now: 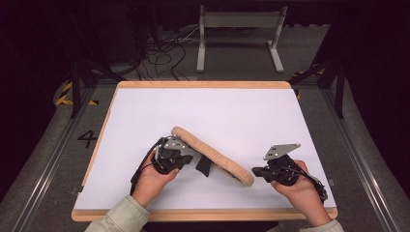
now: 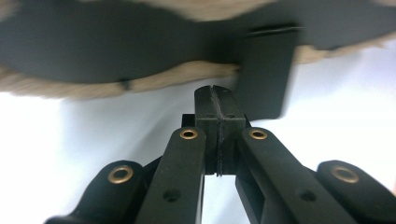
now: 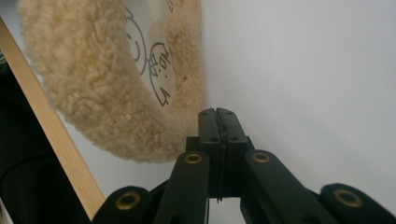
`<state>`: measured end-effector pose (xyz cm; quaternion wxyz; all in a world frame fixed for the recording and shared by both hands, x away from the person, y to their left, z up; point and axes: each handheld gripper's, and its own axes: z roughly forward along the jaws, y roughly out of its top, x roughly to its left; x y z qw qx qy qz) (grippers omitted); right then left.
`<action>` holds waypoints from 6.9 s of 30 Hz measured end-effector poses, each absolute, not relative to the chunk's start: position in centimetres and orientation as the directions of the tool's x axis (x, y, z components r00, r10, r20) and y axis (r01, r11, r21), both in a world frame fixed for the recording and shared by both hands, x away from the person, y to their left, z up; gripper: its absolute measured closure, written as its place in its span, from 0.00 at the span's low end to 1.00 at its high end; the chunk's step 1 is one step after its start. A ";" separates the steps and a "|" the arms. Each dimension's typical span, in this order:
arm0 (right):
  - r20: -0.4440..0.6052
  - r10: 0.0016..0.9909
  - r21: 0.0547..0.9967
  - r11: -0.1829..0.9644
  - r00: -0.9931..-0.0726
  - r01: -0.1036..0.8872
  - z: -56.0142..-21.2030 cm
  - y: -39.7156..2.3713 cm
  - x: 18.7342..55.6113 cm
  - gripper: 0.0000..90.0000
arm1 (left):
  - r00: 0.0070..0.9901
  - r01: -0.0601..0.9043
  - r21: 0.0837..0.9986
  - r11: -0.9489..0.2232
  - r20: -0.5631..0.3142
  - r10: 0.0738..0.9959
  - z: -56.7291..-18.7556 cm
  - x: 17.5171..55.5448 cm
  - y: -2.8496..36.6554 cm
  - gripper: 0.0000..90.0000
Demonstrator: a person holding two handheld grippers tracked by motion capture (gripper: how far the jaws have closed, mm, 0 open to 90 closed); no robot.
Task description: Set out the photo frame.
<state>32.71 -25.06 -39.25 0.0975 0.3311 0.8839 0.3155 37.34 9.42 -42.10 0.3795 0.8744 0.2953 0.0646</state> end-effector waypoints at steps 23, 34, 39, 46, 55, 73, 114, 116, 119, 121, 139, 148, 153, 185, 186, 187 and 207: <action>0.030 0.678 0.642 0.550 -0.734 0.534 -39.2 -25.9 32.6 1.00 | 0.902 0.358 0.732 -0.579 -0.111 0.417 -43.3 34.2 3.5 1.00; 0.024 0.685 0.647 0.544 -0.728 0.534 -39.1 -26.3 32.3 1.00 | 0.884 0.392 0.718 -0.575 -0.122 0.451 -44.7 34.4 2.2 1.00; 0.017 0.687 0.647 0.547 -0.727 0.531 -39.1 -26.3 32.3 1.00 | 0.887 0.388 0.715 -0.581 -0.120 0.445 -45.2 34.5 2.1 1.00; 0.018 0.686 0.647 0.547 -0.728 0.532 -39.1 -26.2 32.4 1.00 | 0.875 0.413 0.704 -0.578 -0.129 0.467 -45.7 34.4 1.8 1.00; 0.014 0.686 0.648 0.548 -0.728 0.529 -39.0 -26.3 32.3 1.00 | 0.853 0.434 0.705 -0.560 -0.121 0.508 -45.8 34.8 2.4 1.00; 0.012 0.673 0.645 0.560 -0.740 0.519 -39.1 -25.7 32.4 1.00 | 0.808 0.491 0.716 -0.496 -0.161 0.567 -45.6 37.3 5.4 1.00; -0.009 0.466 0.690 0.643 -0.885 0.332 -41.2 -17.7 32.6 1.00 | 0.786 0.490 0.732 -0.474 -0.136 0.603 -43.9 35.5 13.2 0.98; -0.006 0.441 0.682 0.658 -0.897 0.319 -41.3 -17.1 32.3 1.00 | 0.781 0.494 0.734 -0.467 -0.137 0.610 -43.9 35.5 13.5 0.98; -0.018 0.436 0.678 0.667 -0.900 0.309 -41.3 -16.7 32.2 1.00 | 0.773 0.505 0.734 -0.455 -0.149 0.617 -43.9 35.5 13.8 0.98; -0.014 0.428 0.678 0.669 -0.904 0.306 -41.4 -16.4 32.1 1.00 | 0.768 0.510 0.734 -0.449 -0.155 0.621 -43.8 35.5 14.0 0.98; 0.004 0.320 0.681 0.693 -0.947 0.237 -41.7 -12.9 31.3 1.00 | 0.731 0.535 0.736 -0.416 -0.155 0.665 -44.0 34.8 16.4 0.97; 0.002 0.266 0.680 0.706 -0.964 0.196 -42.0 -10.7 31.6 1.00 | 0.691 0.562 0.736 -0.376 -0.168 0.703 -44.1 33.7 18.2 0.97; -0.004 0.252 0.680 0.710 -0.968 0.182 -42.1 -9.8 31.8 1.00 | 0.677 0.566 0.741 -0.361 -0.168 0.717 -44.1 33.2 19.1 0.97; 0.000 0.409 0.724 0.629 -0.912 0.282 -41.4 -12.7 34.2 1.00 | 0.819 0.413 0.853 -0.317 -0.196 0.540 -39.9 28.9 17.9 1.00; 0.000 0.417 0.726 0.625 -0.909 0.287 -41.4 -12.9 34.3 1.00 | 0.828 0.409 0.856 -0.316 -0.203 0.524 -39.7 28.8 17.7 1.00; 0.000 0.423 0.727 0.622 -0.906 0.291 -41.4 -13.1 34.4 1.00 | 0.835 0.403 0.860 -0.313 -0.206 0.510 -39.6 28.7 17.6 1.00; 0.002 0.473 0.730 0.601 -0.881 0.324 -41.4 -14.5 35.2 1.00 | 0.918 0.366 0.781 -0.506 -0.212 0.336 -41.6 27.8 12.5 1.00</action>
